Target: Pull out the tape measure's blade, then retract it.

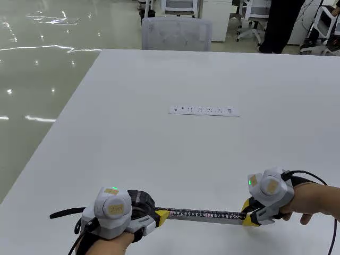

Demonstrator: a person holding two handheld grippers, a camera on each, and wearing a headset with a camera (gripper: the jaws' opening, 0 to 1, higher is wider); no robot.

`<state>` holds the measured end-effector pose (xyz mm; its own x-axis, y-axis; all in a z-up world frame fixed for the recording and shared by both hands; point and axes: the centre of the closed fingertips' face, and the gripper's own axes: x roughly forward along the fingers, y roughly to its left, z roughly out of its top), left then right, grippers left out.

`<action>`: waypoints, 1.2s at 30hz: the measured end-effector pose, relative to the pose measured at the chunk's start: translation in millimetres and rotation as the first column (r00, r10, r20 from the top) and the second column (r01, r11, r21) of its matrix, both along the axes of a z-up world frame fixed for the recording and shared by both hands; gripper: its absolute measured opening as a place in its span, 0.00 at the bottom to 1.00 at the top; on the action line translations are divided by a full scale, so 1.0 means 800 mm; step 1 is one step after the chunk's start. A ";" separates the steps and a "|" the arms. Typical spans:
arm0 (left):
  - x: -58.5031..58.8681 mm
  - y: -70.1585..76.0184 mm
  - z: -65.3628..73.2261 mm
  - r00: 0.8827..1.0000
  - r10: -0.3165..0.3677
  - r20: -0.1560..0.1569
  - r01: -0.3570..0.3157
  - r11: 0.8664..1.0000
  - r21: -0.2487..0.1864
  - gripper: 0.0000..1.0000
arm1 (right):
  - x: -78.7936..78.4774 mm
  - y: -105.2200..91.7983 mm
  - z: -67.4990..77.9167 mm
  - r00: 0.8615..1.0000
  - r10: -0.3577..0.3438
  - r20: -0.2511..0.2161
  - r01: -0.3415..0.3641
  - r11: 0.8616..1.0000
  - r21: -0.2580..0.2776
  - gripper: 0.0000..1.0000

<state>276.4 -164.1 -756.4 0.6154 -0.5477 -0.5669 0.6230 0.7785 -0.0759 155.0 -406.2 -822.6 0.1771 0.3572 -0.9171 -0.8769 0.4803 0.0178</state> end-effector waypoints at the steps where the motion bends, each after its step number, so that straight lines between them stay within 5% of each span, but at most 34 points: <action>1: 0.000 0.000 0.000 1.000 0.002 -0.002 -0.002 1.000 -0.003 1.00 | 0.001 -0.001 0.000 1.000 -0.004 0.003 0.004 1.000 -0.009 0.15; 8: 0.002 -0.002 -0.001 1.000 0.015 -0.005 -0.015 1.000 -0.014 0.99 | 0.003 -0.001 -0.001 0.998 -0.033 -0.045 0.031 0.999 -0.036 0.14; 25: 0.004 -0.005 -0.019 0.998 0.040 -0.039 -0.040 0.999 0.008 0.83 | 0.003 -0.004 -0.001 0.993 -0.104 -0.060 0.102 0.994 -0.034 0.13; 32: 0.014 -0.002 -0.027 0.982 0.147 -0.122 -0.151 0.988 -0.019 0.68 | 0.004 -0.003 -0.001 0.991 -0.115 -0.066 0.113 0.993 -0.041 0.13; 36: 0.020 -0.006 -0.031 0.986 0.145 -0.080 -0.144 0.989 0.018 0.68 | 0.004 -0.003 -0.001 0.990 -0.117 -0.076 0.113 0.992 -0.051 0.13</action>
